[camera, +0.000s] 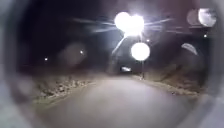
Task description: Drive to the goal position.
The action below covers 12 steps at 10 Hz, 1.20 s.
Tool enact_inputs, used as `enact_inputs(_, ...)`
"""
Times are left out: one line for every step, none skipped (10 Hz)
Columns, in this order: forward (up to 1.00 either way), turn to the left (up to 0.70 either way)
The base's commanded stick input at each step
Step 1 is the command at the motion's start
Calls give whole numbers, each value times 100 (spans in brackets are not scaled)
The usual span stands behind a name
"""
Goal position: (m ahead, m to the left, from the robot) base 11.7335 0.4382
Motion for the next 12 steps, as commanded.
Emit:
enact_inputs(100, 0)
enact_inputs(100, 0)
enact_inputs(100, 0)
enact_inputs(100, 0)
enact_inputs(100, 0)
enact_inputs(100, 0)
enact_inputs(100, 0)
enact_inputs(100, 0)
enact_inputs(100, 0)
enact_inputs(100, 0)
enact_inputs(100, 0)
enact_inputs(100, 0)
